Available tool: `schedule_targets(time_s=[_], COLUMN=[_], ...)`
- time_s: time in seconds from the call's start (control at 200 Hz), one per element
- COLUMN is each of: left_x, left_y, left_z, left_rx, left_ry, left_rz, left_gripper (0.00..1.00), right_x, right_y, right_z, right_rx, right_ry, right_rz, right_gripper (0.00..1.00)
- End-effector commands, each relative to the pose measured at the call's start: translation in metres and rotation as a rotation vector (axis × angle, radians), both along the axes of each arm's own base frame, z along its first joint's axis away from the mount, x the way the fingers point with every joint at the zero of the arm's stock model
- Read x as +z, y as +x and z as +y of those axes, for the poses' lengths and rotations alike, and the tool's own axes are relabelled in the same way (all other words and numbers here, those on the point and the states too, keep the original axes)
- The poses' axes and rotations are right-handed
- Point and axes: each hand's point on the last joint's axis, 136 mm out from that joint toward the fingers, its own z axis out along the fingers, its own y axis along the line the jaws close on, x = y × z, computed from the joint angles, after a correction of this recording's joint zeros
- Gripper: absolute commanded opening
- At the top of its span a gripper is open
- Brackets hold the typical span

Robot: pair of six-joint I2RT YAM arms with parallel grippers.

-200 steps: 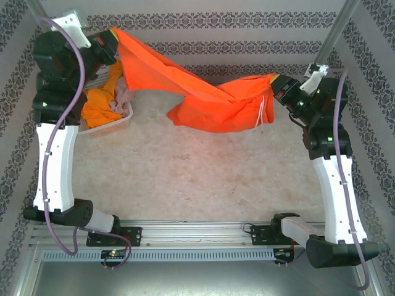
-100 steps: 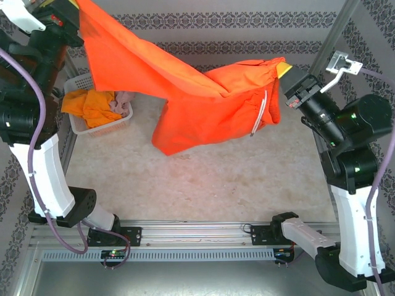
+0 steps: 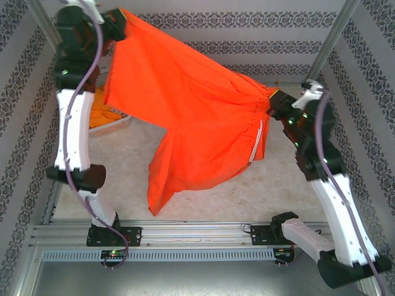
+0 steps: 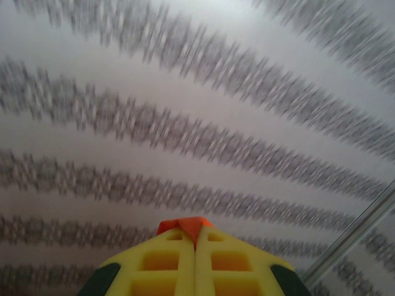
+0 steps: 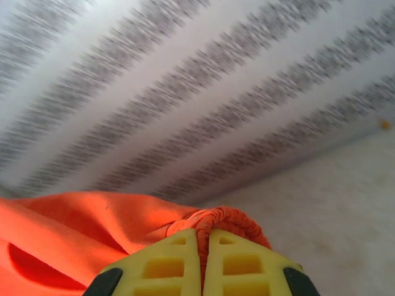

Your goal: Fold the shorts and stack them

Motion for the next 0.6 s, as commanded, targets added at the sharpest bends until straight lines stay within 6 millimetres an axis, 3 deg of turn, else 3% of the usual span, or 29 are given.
schedule_targets(time_s=[0.0,0.15,0.265,0.415,0.594], left_x=[-0.039,-0.113,-0.154,-0.177,-0.195], left_y=[0.046,0.102,0.137,0.164,0.181], left_z=[-0.019,-0.044,-0.048,-0.053,-0.056], left_rx=[-0.064,-0.095,-0.085,-0.058,-0.014], left_ry=[0.000,0.125,0.134,0.114,0.097], left_rz=[0.022,0.081,0.112,0.075,0.063], left_gripper=[0.00,0.00,0.00,0.00,0.00], right_x=[-0.041,-0.098,-0.137,-0.180,-0.210], right_y=[0.037,0.093,0.131,0.174,0.216], right_z=[-0.030,-0.055,-0.063,-0.067,-0.073], right_rx=[-0.129,-0.179,-0.186,-0.177,-0.190], right_ry=[-0.087,-0.038,0.028,0.116,0.183], right_rz=[0.091,0.220,0.291,0.383,0.432], right_gripper=[0.00,0.00,0.02,0.04,0.09])
